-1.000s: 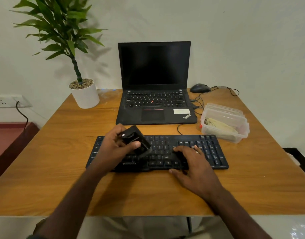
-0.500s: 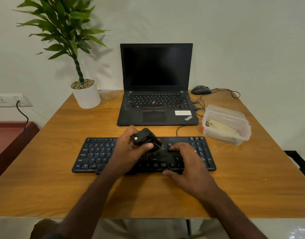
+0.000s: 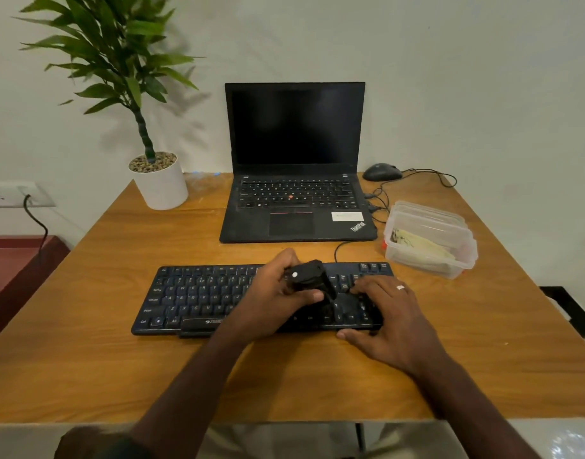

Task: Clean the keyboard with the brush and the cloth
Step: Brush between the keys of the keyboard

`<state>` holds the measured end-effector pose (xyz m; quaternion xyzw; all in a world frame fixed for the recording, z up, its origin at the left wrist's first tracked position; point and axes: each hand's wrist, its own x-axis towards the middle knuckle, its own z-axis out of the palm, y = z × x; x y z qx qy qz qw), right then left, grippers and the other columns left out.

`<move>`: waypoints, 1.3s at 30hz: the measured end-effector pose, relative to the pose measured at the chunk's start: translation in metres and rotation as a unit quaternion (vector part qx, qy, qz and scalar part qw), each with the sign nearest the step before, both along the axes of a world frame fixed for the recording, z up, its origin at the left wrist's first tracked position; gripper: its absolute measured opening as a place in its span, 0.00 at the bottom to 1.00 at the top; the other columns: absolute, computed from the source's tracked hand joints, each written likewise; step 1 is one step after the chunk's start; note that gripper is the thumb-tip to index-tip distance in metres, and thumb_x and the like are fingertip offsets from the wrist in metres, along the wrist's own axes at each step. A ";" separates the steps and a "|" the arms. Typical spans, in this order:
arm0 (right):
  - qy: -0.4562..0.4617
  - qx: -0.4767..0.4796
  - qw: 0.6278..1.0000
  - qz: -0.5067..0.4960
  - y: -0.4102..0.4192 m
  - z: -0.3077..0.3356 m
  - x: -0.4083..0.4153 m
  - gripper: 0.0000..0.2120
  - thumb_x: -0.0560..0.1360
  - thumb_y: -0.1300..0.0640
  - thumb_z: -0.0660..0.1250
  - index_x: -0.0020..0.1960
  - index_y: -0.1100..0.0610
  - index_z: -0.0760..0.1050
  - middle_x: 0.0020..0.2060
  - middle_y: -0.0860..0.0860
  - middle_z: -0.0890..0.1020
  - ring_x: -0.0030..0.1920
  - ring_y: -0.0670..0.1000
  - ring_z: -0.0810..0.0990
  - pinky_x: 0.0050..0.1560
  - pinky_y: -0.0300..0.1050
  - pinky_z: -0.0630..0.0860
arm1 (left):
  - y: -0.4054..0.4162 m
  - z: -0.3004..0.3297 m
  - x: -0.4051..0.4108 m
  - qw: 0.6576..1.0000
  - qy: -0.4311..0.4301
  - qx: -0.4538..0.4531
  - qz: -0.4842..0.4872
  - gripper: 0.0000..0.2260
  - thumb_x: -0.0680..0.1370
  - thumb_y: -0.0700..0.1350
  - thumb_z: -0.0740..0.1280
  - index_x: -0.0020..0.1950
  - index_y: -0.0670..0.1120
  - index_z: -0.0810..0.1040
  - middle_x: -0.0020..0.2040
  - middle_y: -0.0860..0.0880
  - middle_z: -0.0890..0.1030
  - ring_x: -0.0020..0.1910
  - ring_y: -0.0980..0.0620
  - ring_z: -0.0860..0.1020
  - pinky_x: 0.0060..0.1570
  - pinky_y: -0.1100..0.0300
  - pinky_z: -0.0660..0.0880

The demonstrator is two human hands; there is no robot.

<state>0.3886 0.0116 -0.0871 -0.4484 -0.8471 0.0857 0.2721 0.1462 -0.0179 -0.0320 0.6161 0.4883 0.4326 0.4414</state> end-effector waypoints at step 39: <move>0.098 0.005 0.995 -0.020 -0.017 -0.008 0.046 0.15 0.66 0.53 0.82 0.49 0.53 0.83 0.51 0.44 0.80 0.55 0.44 0.76 0.54 0.34 0.72 | 0.022 -0.002 0.029 1.000 0.009 0.002 -0.024 0.13 0.73 0.37 0.74 0.48 0.44 0.71 0.52 0.45 0.82 0.51 0.49 0.84 0.44 0.51 0.83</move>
